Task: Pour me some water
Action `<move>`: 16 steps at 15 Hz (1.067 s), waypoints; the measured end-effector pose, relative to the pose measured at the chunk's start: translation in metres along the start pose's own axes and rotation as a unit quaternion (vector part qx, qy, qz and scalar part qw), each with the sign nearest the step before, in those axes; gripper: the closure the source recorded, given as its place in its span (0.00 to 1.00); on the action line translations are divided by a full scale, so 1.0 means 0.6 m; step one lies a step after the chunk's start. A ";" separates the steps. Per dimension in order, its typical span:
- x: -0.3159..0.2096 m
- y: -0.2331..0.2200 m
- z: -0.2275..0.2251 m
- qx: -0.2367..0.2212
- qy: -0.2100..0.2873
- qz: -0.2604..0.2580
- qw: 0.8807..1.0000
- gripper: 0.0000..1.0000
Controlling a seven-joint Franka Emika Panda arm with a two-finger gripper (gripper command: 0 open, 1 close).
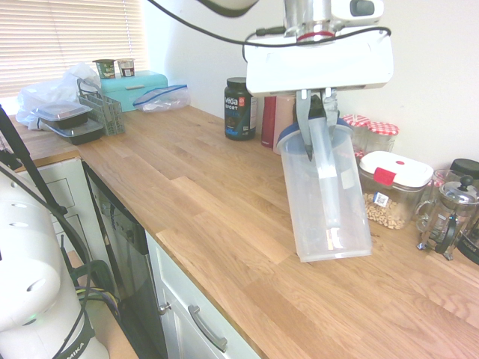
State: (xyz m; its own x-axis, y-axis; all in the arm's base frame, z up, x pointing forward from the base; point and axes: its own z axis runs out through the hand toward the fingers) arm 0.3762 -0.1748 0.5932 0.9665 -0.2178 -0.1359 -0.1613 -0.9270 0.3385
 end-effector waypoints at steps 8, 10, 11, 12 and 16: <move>-0.140 0.167 0.066 0.247 0.048 0.011 0.968 1.00; -0.173 0.172 0.079 0.295 0.066 -0.002 0.953 1.00; -0.194 0.164 0.082 0.312 0.077 -0.013 0.947 1.00; -0.217 0.153 0.087 0.324 0.090 -0.023 0.942 1.00; -0.313 0.071 0.092 0.338 0.108 -0.020 0.935 1.00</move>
State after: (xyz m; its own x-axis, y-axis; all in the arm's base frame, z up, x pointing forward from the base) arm 0.1766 -0.1903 0.5818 0.9803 -0.1806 0.0801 -0.1436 -0.9297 -0.3391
